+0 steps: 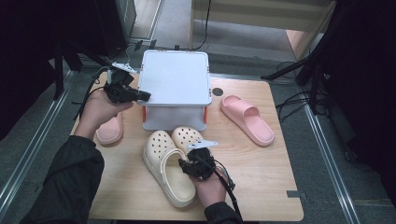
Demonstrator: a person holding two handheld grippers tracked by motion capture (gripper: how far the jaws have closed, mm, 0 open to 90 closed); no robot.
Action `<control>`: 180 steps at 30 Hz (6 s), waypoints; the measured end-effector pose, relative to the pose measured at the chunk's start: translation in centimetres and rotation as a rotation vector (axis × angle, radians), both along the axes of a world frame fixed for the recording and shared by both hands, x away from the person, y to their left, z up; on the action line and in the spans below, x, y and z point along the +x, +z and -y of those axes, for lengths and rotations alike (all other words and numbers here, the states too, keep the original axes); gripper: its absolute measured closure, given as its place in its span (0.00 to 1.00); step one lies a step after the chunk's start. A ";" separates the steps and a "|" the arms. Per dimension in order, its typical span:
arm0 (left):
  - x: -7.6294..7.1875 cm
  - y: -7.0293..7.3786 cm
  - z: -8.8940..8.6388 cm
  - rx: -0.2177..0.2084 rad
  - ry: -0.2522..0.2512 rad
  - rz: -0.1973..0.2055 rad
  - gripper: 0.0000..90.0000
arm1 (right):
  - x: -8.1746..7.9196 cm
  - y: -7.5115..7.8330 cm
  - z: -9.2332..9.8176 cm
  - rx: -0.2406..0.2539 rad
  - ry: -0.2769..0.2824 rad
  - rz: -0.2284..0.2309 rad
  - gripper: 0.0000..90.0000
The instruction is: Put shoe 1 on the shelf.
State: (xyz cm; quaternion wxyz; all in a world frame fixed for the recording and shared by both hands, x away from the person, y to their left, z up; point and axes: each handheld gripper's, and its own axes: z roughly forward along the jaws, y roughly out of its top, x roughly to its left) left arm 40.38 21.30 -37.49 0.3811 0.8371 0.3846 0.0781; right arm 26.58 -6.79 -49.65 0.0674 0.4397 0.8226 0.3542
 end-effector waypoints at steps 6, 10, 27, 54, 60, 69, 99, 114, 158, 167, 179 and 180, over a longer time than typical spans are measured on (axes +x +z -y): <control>0.0 0.0 0.0 -0.008 0.002 -0.009 0.99 | 0.3 0.5 0.5 0.016 0.024 -0.006 0.76; 0.1 0.0 -0.1 -0.010 0.000 -0.009 0.99 | 0.4 1.1 0.8 0.036 0.041 -0.010 0.76; 0.1 -0.1 -0.3 -0.034 0.005 -0.025 0.99 | 4.6 4.5 0.2 0.031 0.043 0.048 0.76; 0.1 -0.2 -0.3 -0.034 0.007 -0.024 0.99 | 11.3 2.6 -3.8 -0.012 -0.142 0.113 0.76; 0.0 -0.2 -0.4 -0.039 0.008 -0.021 0.99 | 11.6 1.7 -4.3 -0.016 -0.153 0.096 0.75; 0.0 -0.2 -0.4 -0.042 0.009 -0.022 0.99 | 11.5 1.5 -4.0 0.011 -0.134 0.118 0.70; 0.0 -0.3 -0.6 -0.052 0.017 -0.026 0.99 | 6.7 5.4 1.2 0.112 0.026 0.096 0.81; -0.2 -0.2 -0.4 -0.041 0.026 -0.020 0.99 | 1.6 3.2 2.0 0.111 0.167 0.114 0.93; -0.6 -0.4 -0.2 -0.043 0.055 -0.003 0.99 | 2.3 0.3 -1.2 0.081 0.215 0.035 1.00; -0.7 -0.3 -0.2 -0.043 0.068 -0.012 1.00 | 4.3 0.2 -3.0 0.076 0.198 0.012 1.00; -0.7 -0.3 -0.1 -0.045 0.075 -0.012 1.00 | 7.0 0.0 -5.1 0.067 0.173 0.023 1.00; -0.7 -0.3 -0.2 -0.046 0.075 -0.012 1.00 | 7.2 0.1 -5.3 0.056 0.166 0.033 1.00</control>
